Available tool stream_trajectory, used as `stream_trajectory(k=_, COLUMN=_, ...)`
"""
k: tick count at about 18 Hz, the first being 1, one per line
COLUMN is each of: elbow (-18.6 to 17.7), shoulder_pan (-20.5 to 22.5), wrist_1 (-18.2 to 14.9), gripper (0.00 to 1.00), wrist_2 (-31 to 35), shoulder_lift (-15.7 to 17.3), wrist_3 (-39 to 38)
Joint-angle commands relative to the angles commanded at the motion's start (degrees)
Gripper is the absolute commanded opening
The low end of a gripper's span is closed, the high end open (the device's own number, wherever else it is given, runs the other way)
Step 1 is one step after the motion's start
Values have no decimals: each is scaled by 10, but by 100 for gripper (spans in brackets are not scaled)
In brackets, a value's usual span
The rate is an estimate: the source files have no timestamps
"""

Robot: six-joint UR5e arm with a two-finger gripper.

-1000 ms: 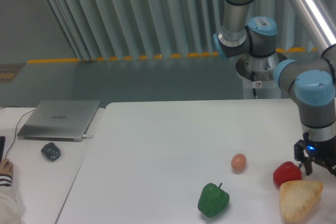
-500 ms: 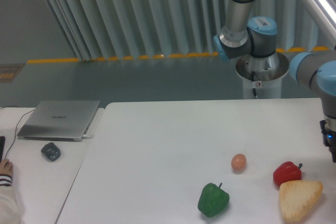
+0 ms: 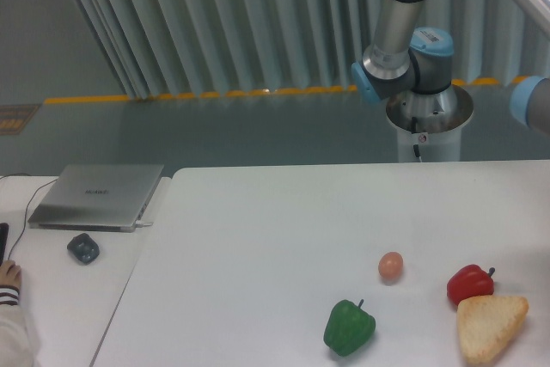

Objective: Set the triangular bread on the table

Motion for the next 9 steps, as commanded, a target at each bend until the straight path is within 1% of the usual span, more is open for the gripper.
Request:
stream_trajectory(k=2, elbow=0, shoulder_pan=15, wrist_1=-18, gripper=100, wrist_2=0, shoulder_lift=6, wrist_3=41)
stream_trajectory(k=5, elbow=7, shoulder_pan=28, wrist_1=-41, gripper=100, wrist_2=6, shoulder_lift=16, wrist_3=74)
stream_trajectory(k=7, elbow=15, shoulder_pan=32, wrist_1=-47, gripper=100, wrist_2=31, shoulder_lift=16, wrist_3=126)
stream_trajectory(k=9, elbow=19, shoulder_pan=33, wrist_1=-42, gripper=100, wrist_2=76, shoulder_lift=11, wrist_3=209)
